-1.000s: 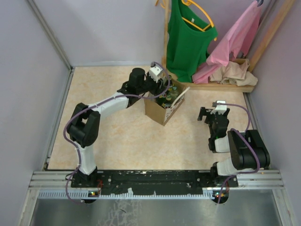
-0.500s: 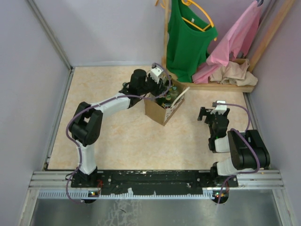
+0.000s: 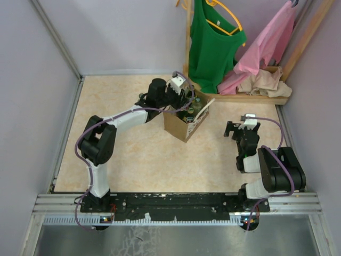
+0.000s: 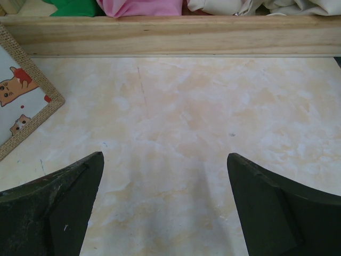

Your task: Take the beverage out of the canvas bag

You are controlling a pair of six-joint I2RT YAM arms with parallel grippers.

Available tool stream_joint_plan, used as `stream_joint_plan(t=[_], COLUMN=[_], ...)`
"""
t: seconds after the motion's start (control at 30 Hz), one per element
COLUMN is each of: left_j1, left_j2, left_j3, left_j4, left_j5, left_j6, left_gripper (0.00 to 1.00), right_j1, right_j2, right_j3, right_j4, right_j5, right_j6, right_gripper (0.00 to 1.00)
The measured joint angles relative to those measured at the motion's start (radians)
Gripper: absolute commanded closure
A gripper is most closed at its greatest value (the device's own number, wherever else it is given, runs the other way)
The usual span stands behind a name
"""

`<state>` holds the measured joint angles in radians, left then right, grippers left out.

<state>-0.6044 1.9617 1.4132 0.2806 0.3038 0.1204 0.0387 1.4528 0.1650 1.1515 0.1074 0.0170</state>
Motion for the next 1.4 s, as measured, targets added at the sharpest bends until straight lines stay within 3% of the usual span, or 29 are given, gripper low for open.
stream_joint_plan(t=[0.77,1.17,1.4], left_j1=[0.0,0.0,0.0], left_j2=[-0.066,-0.3,-0.455], left_j3=[0.109,0.109,0.108], left_j4=[-0.125,-0.145,-0.231], left_j5=[0.016,0.037,-0.05], left_j6=[0.026,0.009,0.052], left_gripper=[1.0,1.0,1.0], right_j1=[0.0,0.0,0.0], right_j2=[0.0,0.0,0.0], right_j3=[0.0,0.0,0.0], right_j4=[0.0,0.0,0.0], right_j5=[0.0,0.0,0.0], right_j6=[0.0,0.0,0.0], right_gripper=[0.01,0.01,0.01])
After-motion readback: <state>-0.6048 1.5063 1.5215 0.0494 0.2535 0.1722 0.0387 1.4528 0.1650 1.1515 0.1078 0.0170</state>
